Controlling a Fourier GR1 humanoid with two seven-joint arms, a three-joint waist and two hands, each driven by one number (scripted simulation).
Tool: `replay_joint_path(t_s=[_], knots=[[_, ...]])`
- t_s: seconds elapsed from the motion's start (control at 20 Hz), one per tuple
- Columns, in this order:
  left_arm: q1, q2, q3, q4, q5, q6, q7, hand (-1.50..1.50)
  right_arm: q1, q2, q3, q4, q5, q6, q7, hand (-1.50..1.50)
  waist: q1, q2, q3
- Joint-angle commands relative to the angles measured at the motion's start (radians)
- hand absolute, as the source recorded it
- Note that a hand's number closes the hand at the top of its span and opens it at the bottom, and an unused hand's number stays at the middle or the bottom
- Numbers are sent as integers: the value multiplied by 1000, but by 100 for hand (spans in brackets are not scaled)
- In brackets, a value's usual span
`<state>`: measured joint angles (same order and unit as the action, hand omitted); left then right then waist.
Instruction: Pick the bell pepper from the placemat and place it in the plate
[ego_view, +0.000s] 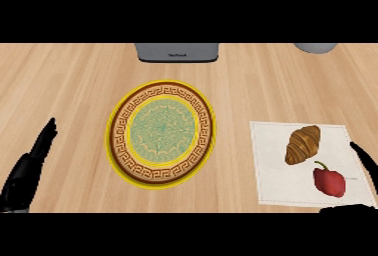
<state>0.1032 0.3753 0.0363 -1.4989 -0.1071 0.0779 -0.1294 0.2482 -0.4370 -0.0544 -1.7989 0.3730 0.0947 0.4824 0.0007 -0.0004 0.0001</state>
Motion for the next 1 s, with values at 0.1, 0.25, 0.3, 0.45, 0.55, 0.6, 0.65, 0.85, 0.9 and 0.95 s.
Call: replay_joint_path(t_s=[0.1,0.25,0.3,0.45,0.55,0.6,0.65,0.85,0.9,0.95], knots=[[-87,-25,31,48,-29,-27,36,0,-58,34,-66,125,21,27,-71,-150,-2,0,0],[-53,-58,26,-20,-52,-23,49,0,-54,77,-30,57,70,45,-28,-150,-1,0,0],[52,-75,13,-95,-58,-4,28,0,-24,43,-83,131,31,56,-129,-150,1,-1,0],[12,-50,58,-4,-36,-50,-13,0,-55,119,-46,177,72,-22,-203,150,0,0,0],[-53,-73,49,25,-79,-32,15,0,-83,115,-64,213,86,-15,-238,150,-2,0,0],[-63,-49,86,59,-40,-87,-6,0,-59,122,-57,192,109,-12,-233,150,-2,0,0],[9,-87,43,-59,-93,-43,43,0,-57,121,-82,210,94,-7,-260,150,-1,0,0],[-5,-89,52,-1,-73,-60,-2,0,-215,50,-39,297,139,43,-300,150,16,2,0],[-52,-75,38,5,-90,-63,1,0,-298,21,44,294,202,87,-272,150,57,12,0],[-75,-77,31,9,-78,-79,-5,0,-332,-48,61,306,209,149,-334,150,81,19,0]])
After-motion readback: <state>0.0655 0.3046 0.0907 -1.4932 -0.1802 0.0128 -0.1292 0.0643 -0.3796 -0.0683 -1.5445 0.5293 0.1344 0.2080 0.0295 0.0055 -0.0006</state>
